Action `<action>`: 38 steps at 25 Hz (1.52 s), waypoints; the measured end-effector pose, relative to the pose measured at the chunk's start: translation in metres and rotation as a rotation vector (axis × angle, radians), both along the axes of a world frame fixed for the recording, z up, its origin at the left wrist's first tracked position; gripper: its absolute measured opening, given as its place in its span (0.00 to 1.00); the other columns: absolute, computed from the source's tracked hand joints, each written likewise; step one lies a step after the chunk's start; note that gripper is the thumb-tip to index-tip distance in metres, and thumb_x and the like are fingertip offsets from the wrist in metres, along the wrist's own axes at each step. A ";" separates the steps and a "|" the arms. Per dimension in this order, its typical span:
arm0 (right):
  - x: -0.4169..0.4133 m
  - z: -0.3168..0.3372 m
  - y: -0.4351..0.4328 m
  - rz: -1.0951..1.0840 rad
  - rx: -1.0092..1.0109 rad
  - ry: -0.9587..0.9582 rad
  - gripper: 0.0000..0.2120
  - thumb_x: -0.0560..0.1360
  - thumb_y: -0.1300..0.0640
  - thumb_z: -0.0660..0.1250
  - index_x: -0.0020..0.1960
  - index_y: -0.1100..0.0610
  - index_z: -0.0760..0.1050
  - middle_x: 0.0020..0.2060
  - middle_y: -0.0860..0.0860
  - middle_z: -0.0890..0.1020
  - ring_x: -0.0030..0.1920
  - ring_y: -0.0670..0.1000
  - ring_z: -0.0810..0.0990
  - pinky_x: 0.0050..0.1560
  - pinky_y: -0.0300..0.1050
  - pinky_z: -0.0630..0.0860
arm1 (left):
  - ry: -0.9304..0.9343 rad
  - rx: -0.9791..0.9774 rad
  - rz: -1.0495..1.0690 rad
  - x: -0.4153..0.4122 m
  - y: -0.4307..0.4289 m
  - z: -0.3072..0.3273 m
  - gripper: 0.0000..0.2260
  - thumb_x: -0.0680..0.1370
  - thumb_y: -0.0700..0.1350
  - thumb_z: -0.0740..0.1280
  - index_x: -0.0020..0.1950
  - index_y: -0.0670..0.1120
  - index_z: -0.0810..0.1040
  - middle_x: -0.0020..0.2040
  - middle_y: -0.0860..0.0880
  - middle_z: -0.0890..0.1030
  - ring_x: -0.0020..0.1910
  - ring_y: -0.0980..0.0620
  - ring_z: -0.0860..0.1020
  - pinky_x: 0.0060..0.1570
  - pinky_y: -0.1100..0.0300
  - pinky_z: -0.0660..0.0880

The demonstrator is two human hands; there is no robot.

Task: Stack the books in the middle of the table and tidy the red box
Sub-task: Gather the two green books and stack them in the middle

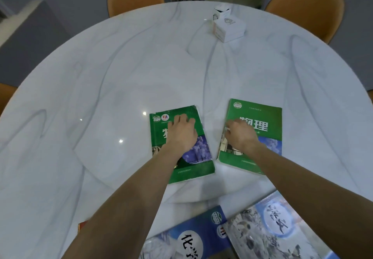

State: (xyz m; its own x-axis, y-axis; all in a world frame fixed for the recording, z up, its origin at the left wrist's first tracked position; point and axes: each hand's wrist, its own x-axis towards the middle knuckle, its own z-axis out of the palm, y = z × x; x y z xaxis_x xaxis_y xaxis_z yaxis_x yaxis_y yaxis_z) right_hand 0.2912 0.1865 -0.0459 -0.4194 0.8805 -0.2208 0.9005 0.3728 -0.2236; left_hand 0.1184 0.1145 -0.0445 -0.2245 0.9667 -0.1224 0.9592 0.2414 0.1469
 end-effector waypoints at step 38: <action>0.135 -0.053 0.012 -0.750 -0.175 0.527 0.20 0.75 0.59 0.64 0.65 0.63 0.72 0.58 0.65 0.75 0.59 0.64 0.73 0.62 0.53 0.71 | -1.086 0.173 0.487 0.120 0.042 -0.037 0.16 0.80 0.40 0.59 0.68 0.51 0.67 0.50 0.45 0.81 0.46 0.48 0.80 0.45 0.56 0.77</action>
